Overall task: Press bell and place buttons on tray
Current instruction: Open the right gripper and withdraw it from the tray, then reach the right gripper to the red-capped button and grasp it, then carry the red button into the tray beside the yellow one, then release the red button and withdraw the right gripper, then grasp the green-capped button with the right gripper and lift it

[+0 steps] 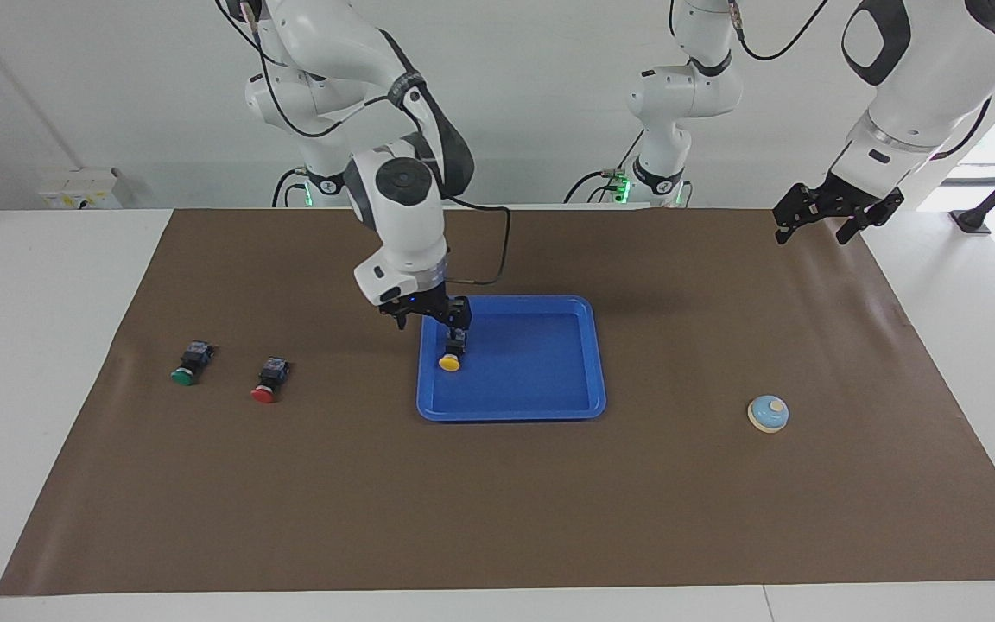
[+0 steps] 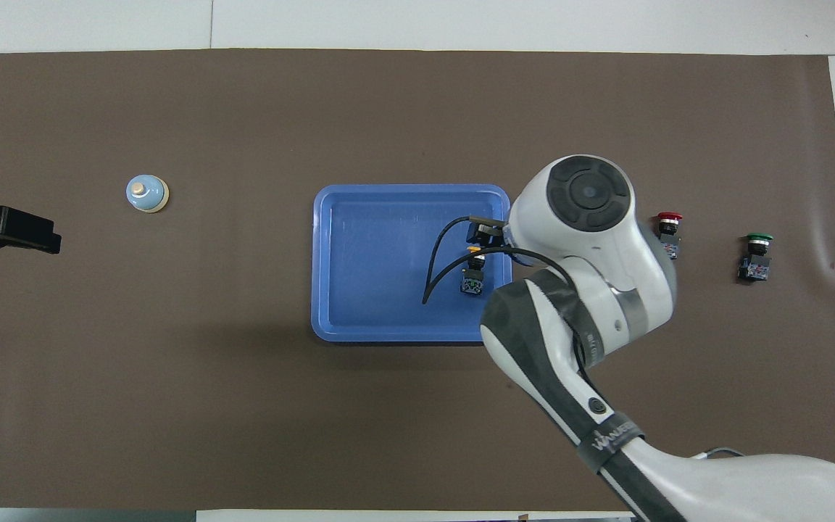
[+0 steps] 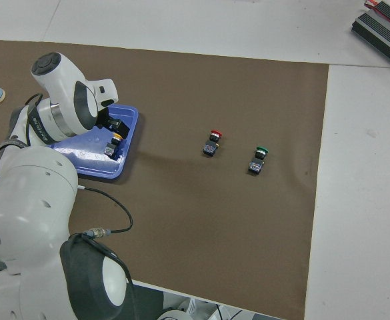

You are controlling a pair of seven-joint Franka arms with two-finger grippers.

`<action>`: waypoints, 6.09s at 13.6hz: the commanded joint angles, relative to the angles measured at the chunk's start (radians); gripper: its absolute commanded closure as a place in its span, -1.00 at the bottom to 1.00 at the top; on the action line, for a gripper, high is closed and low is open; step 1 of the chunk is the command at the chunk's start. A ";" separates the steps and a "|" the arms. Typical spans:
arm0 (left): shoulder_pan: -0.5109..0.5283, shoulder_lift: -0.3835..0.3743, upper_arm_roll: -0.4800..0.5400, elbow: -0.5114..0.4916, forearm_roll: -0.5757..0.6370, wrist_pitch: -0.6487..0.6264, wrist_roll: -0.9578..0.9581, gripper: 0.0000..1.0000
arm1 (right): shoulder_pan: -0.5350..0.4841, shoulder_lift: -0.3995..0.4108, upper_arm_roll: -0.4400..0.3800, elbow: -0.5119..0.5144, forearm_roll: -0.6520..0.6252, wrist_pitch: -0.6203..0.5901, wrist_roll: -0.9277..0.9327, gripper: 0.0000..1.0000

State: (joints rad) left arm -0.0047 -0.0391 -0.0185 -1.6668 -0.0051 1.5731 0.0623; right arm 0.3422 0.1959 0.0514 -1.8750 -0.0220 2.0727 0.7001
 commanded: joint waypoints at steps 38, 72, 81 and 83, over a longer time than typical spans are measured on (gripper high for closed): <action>-0.003 -0.012 0.003 -0.004 0.010 -0.008 0.007 -1.00 | 0.081 0.126 0.021 0.224 0.096 -0.105 -0.052 1.00; -0.003 -0.012 0.003 -0.004 0.010 -0.008 0.007 -1.00 | -0.469 0.001 -0.016 0.003 -0.058 -0.009 -0.570 -1.00; -0.003 -0.012 0.003 -0.004 0.010 -0.008 0.007 -1.00 | -0.661 0.030 -0.013 -0.251 -0.055 0.354 -0.761 -1.00; -0.003 -0.012 0.003 -0.004 0.010 -0.008 0.007 -1.00 | -0.661 0.022 -0.013 -0.280 -0.053 0.357 -0.763 -1.00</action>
State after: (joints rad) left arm -0.0047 -0.0392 -0.0185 -1.6668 -0.0051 1.5731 0.0623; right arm -0.3061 0.2369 0.0240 -2.1151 -0.0660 2.4087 -0.0512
